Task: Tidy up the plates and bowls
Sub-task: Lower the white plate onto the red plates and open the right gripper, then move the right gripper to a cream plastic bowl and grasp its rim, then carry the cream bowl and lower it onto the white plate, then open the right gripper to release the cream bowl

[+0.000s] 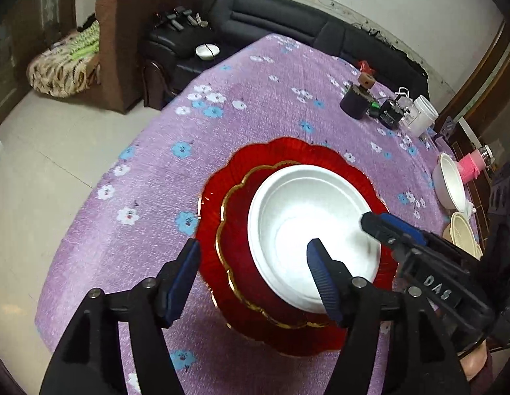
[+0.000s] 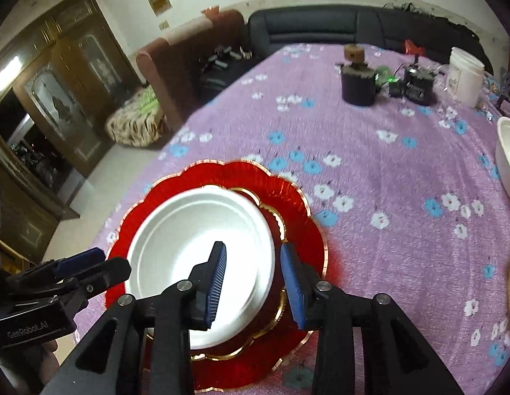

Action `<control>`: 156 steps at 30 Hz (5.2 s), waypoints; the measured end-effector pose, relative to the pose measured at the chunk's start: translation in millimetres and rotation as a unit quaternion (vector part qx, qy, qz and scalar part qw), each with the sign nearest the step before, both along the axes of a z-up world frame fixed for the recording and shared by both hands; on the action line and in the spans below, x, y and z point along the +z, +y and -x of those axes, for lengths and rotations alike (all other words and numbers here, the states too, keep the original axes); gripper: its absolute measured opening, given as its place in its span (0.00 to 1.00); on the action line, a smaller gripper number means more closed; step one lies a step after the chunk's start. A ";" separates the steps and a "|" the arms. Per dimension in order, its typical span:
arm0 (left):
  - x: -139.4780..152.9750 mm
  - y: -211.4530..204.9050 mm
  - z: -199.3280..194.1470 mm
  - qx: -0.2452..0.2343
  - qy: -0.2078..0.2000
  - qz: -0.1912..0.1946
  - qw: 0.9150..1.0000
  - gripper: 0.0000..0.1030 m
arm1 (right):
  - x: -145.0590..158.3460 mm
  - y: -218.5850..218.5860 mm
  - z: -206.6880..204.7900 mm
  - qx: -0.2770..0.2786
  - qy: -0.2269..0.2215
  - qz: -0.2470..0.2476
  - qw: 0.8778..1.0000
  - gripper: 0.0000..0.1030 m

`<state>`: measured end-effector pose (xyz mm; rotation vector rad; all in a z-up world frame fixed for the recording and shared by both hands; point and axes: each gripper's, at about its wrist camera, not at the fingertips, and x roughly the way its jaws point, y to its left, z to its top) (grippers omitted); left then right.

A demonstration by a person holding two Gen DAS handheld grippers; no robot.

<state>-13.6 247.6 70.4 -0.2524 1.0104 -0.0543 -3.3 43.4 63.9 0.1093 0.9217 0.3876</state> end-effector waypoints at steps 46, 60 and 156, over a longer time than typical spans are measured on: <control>18.1 -206.0 78.9 -0.159 -0.096 -0.161 0.969 0.81 | -23.2 -308.4 139.7 -0.296 -0.013 -0.107 0.949 0.60; 10.1 -202.3 74.6 -0.157 -0.081 -0.158 0.971 0.81 | -48.7 -320.0 90.9 -0.343 0.045 -0.198 0.917 0.17; 23.8 -10.8 42.1 0.006 -0.069 -0.060 0.996 0.68 | 43.4 6.1 18.7 -0.045 -0.114 0.034 0.992 0.62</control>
